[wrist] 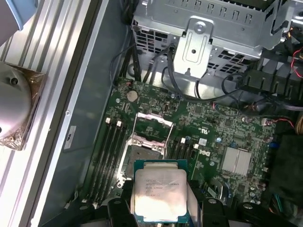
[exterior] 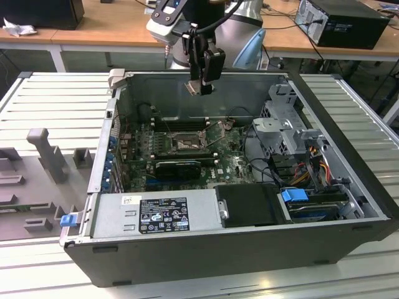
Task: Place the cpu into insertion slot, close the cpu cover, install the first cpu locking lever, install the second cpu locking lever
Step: 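Place the cpu into insertion slot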
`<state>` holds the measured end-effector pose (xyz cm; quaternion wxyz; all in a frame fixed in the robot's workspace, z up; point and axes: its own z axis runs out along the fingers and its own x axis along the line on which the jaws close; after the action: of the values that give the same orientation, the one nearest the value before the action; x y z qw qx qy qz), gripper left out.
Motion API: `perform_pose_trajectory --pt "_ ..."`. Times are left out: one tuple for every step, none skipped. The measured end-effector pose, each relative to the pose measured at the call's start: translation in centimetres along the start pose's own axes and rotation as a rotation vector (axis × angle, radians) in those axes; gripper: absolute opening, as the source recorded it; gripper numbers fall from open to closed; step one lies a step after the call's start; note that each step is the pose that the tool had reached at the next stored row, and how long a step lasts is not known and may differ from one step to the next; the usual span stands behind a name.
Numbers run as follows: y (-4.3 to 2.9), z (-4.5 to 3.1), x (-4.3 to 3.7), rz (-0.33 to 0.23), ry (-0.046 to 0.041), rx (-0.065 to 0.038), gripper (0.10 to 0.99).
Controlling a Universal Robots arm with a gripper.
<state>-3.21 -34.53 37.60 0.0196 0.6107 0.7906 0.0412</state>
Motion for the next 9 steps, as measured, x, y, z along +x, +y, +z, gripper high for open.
perform_pose_trajectory --pt "0.0 0.0 0.0 0.006 -0.0005 0.0 0.525" --pt "0.0 0.0 0.0 0.017 -0.0015 0.0 0.525" --pt "0.0 0.0 0.0 0.03 -0.0027 -0.001 0.525" --pt "0.0 0.0 0.0 0.037 -0.0034 -0.001 0.525" --pt "0.0 0.0 0.0 0.046 -0.004 -0.001 0.525" --pt "0.0 0.0 0.0 0.061 -0.0055 -0.001 0.525" --pt "0.0 0.0 0.0 0.076 -0.0069 -0.001 0.525" --pt "0.0 0.0 0.0 0.098 -0.0088 -0.002 0.525" --pt "0.0 0.0 0.0 0.108 -0.0097 -0.002 0.525"
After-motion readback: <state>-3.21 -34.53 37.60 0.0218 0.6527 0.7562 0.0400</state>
